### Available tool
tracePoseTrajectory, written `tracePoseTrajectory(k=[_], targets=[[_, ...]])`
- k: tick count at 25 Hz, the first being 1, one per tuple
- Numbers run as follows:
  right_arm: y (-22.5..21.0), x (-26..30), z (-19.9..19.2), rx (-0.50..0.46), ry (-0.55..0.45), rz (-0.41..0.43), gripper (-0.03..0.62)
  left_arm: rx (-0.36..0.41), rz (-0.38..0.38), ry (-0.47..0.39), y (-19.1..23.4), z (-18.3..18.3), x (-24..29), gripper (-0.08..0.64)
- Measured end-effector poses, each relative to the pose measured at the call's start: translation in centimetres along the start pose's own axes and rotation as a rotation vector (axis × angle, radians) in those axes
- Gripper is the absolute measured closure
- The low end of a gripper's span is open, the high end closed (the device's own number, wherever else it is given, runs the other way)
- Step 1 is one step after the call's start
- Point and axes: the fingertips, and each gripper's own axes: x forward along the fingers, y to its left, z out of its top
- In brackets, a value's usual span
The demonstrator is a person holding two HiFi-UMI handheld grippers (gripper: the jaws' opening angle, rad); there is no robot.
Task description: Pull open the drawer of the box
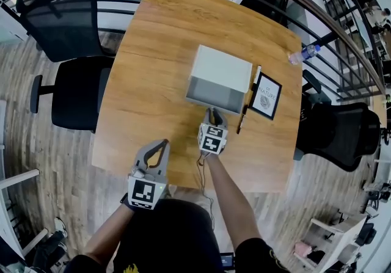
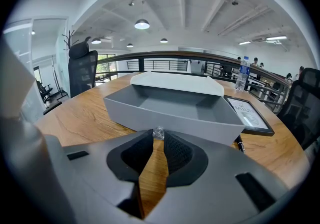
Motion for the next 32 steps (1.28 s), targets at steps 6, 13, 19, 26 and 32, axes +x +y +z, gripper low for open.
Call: tracePoseTrajectory(k=[6, 13, 19, 26, 32], targets=[[0.1, -0.7, -0.8, 0.001, 0.016, -0.002, 0.528, 0.003, 0.002, 0.002, 0.0, -0.3, -0.3, 0.543], [0.7, -1.7, -1.0, 0.004, 0.016, 0.005, 0.528, 0.002, -0.001, -0.009, -0.3, 0.1, -0.8, 0.543], [0.9, -2.2, -1.3, 0.004, 0.014, 0.011, 0.528, 0.009, -0.014, -0.003, -1.0, -0.2, -1.0, 0.543], [0.9, -2.6, -1.6, 0.003, 0.011, 0.015, 0.528, 0.011, -0.013, -0.010, -1.5, -0.3, -1.0, 0.543], [0.8, -2.9, -1.5, -0.007, 0.004, 0.019, 0.528, 0.010, -0.006, -0.015, -1.8, -0.2, -1.5, 0.543]])
